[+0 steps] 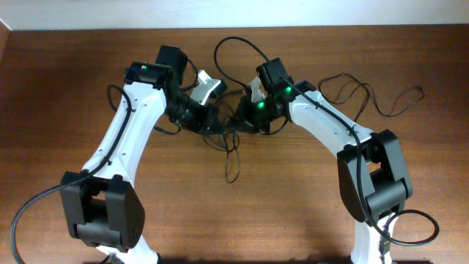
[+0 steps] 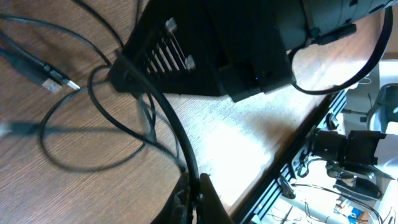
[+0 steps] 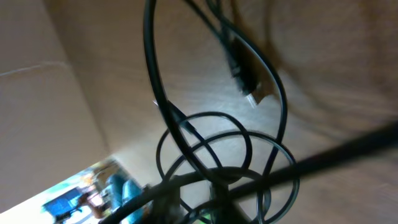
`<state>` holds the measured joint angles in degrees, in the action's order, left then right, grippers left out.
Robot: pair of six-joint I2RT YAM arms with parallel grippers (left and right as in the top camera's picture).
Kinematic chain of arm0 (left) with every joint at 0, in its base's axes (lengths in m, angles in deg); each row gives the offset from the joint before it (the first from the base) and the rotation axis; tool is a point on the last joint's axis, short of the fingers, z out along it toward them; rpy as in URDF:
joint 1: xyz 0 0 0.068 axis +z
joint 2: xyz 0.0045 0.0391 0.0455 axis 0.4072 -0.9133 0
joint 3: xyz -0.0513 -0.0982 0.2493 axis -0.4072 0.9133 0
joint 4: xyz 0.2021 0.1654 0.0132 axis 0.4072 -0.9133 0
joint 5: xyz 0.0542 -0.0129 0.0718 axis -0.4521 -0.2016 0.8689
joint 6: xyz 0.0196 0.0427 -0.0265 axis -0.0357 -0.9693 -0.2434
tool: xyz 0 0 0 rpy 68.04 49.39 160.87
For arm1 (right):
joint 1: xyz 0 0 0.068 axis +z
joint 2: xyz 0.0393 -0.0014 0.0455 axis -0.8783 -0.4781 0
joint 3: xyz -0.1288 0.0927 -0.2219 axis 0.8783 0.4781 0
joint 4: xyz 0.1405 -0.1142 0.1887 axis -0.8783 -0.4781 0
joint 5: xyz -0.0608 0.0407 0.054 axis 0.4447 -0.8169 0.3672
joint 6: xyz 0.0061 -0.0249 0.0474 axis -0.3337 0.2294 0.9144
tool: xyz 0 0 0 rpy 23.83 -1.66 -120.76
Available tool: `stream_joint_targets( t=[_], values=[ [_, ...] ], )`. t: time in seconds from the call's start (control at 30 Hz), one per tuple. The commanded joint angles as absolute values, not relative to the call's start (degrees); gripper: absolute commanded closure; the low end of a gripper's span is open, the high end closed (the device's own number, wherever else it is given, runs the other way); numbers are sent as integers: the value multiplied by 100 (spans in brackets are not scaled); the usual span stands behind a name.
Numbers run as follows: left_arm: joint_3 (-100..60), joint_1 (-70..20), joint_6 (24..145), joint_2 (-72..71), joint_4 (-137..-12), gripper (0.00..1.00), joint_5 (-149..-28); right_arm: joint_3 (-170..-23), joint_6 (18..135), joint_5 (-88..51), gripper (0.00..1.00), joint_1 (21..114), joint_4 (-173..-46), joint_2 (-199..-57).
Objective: Untangle cables
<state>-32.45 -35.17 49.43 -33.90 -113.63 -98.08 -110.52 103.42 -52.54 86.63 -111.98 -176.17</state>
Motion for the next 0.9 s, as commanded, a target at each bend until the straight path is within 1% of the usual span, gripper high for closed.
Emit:
stream_joint_targets(
  t=[0.0,0.07,0.13,0.17,0.23,0.33,0.4,0.47,0.57,0.7,0.87],
  values=[
    [-3247,-3512,5404,-3346,-11383,100,-8871,-11135,10303,-4752,96,8650,-11463,-17630],
    [-3153,-3512,6425,-3346,-11210,100,-7376,-11135,9971,-4760,96,8643,-11727,-17595],
    [-3046,-3510,7009,-3350,-11092,100,-6652,-11135,9547,-4850,96,8643,-11992,-17413],
    [-2978,-3510,7172,-3350,-11018,100,-6477,-11135,9319,-4846,96,8643,-12079,-17267],
    [-2803,-3501,7301,-3350,-10828,100,-6412,-11139,8817,-4846,96,8613,-12267,-16655],
    [-2679,-3497,7299,-3350,-10690,100,-6414,-11139,8729,-4732,96,8442,-12475,-15796],
    [-2626,-3495,7299,-3350,-10690,100,-6414,-11139,8731,-4393,96,8342,-12658,-15313],
    [-2589,-3495,7299,-3350,-10688,100,-6407,-11139,8731,-3722,96,8254,-13109,-14917],
    [-2460,-3392,7301,-3350,-10594,100,-6243,-11139,8731,-2631,96,8226,-13845,-14690],
    [-2336,-3095,7304,-3352,-10550,100,-6246,-11133,8729,-1652,96,8237,-14680,-14699],
    [-2333,-2592,7472,-3352,-10541,100,-6331,-11118,8686,-1418,96,8254,-15192,-14734]
  ],
)
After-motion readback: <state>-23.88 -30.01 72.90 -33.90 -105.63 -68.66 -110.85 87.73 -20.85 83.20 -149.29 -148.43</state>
